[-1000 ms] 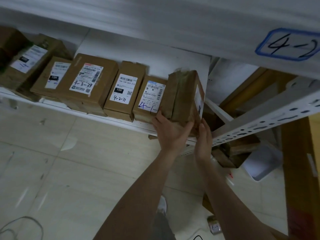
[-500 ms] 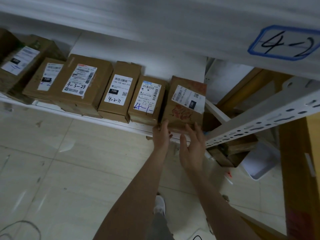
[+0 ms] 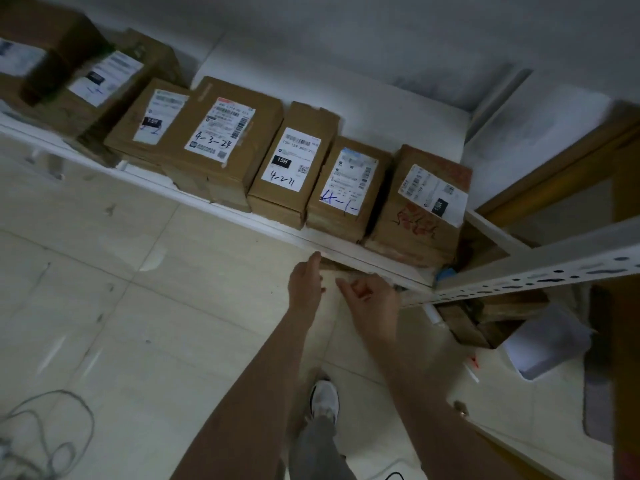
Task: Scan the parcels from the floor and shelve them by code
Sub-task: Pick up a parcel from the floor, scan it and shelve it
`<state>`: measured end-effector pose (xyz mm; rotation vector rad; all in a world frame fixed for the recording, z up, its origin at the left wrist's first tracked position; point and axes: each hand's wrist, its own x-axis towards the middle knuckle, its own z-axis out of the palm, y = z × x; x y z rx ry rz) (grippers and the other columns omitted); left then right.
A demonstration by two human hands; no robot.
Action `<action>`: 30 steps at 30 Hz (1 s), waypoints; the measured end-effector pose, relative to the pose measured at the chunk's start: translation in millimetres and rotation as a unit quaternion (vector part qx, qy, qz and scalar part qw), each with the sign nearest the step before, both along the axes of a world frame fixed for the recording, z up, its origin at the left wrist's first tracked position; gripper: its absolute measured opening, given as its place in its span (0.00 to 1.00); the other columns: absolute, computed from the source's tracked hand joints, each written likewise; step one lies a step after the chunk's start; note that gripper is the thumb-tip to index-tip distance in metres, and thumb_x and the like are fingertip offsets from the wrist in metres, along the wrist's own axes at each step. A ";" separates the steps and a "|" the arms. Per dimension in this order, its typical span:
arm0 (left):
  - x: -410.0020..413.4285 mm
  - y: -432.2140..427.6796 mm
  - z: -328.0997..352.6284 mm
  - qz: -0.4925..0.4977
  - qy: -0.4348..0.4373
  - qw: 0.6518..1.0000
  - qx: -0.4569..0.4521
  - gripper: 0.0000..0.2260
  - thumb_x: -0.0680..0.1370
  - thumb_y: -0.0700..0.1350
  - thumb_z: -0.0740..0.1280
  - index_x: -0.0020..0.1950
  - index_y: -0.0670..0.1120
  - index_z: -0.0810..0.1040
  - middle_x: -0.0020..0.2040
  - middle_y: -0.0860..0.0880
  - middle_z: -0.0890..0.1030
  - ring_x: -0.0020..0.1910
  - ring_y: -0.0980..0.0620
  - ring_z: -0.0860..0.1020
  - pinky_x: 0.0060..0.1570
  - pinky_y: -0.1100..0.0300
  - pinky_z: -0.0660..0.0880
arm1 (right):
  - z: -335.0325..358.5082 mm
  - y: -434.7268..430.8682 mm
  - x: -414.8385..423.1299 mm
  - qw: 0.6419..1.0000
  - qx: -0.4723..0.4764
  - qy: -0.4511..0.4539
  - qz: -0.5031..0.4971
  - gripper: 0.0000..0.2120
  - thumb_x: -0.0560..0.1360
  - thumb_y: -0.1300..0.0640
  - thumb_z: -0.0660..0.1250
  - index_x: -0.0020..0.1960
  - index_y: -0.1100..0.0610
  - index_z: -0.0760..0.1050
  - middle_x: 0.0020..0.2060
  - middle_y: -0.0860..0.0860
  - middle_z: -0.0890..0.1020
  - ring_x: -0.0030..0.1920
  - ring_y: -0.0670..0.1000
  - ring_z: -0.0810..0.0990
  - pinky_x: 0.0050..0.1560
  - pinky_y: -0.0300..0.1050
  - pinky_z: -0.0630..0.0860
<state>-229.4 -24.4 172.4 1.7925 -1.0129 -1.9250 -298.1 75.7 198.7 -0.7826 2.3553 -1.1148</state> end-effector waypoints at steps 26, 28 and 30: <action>218.0 -149.0 -287.4 0.034 -0.131 0.990 -0.044 0.17 0.79 0.46 0.66 0.32 0.45 0.69 0.33 0.45 0.71 0.40 0.43 0.73 0.57 0.41 0.78 | -351.6 -206.0 80.8 0.900 0.356 0.052 0.245 0.37 0.76 0.48 0.68 0.78 0.60 0.56 0.74 0.60 0.62 0.72 0.62 0.66 0.69 0.55 0.68; 216.4 -167.4 -318.8 0.006 -0.140 0.988 -0.070 0.18 0.79 0.46 0.65 0.31 0.45 0.68 0.32 0.44 0.70 0.39 0.44 0.72 0.56 0.43 0.79 | -381.1 -232.2 72.9 0.871 0.386 0.133 0.275 0.41 0.80 0.45 0.65 0.81 0.59 0.46 0.79 0.59 0.50 0.78 0.62 0.54 0.74 0.55 0.59; 214.7 -187.9 -347.4 -0.038 -0.162 0.980 -0.105 0.19 0.79 0.47 0.65 0.30 0.45 0.67 0.32 0.44 0.71 0.37 0.43 0.73 0.51 0.47 0.78 | -410.9 -258.7 64.9 0.852 0.397 0.176 0.293 0.41 0.81 0.47 0.64 0.81 0.57 0.41 0.80 0.58 0.44 0.79 0.63 0.50 0.75 0.56 0.57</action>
